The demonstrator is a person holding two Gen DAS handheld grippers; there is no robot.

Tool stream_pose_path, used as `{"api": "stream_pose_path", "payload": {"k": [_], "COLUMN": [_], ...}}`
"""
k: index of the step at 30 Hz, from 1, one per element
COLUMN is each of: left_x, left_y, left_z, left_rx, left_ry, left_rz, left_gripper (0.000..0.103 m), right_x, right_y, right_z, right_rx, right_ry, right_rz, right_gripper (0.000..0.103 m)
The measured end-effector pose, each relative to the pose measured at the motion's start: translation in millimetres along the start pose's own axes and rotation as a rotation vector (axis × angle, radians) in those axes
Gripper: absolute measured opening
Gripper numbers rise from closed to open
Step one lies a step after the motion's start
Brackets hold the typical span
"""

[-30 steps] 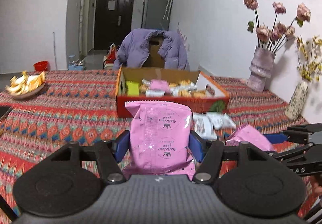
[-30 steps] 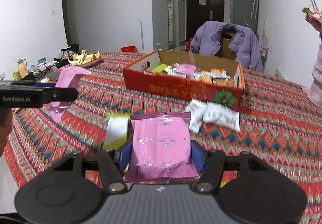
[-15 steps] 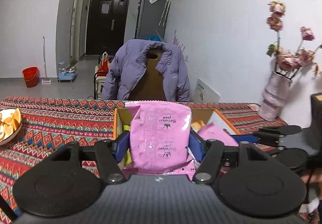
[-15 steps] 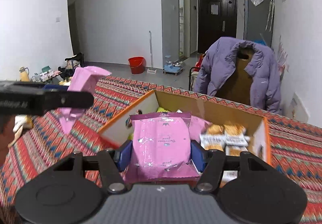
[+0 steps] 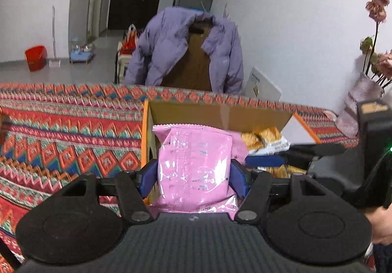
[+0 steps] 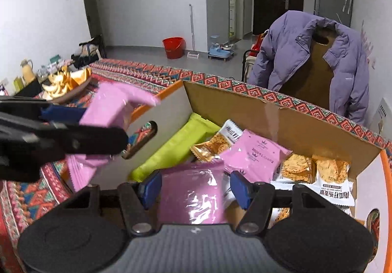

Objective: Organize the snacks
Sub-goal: 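Carry both pink packets into the cardboard box and open both grippers, then move both tools back toward the white packets on the cloth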

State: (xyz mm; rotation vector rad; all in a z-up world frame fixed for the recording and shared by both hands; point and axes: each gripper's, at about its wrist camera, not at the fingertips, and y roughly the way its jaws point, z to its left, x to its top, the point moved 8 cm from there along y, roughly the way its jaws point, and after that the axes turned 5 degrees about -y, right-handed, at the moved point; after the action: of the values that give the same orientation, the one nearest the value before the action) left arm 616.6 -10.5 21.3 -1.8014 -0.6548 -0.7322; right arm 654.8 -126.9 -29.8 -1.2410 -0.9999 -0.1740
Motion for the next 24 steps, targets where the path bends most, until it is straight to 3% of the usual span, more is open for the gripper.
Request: {"api": "stream_pose_path", "payload": {"k": [6,11,18,24], "left_x": [-10.8,-2.6,3.3,-27.1], "left_y": [-1.2,-21.1,-79.8,-147.5], "left_z": [2.5,1.2,-12.2,-23.6], "left_rx": [-0.017,0.002,0.025,0.031], "left_ry": [0.008,-0.004,0.031,0.046], "left_rz": [0.01,-0.02,-0.086,-0.126], "left_gripper": [0.072,0.072,0.074,0.076], "right_x": [-2.1,4.4,3.2,-27.2], "right_y": [-31.8,-68.8,-133.4,-210.1], "right_z": [-19.3,-28.8,-20.0,5.0], "right_rx": [-0.065,-0.108,-0.152,-0.166], "right_ry": [-0.026,-0.025,-0.046,-0.052], "right_rz": [-0.018,-0.062,-0.11,-0.16], "right_gripper": [0.065,0.066,0.066,0.069]}}
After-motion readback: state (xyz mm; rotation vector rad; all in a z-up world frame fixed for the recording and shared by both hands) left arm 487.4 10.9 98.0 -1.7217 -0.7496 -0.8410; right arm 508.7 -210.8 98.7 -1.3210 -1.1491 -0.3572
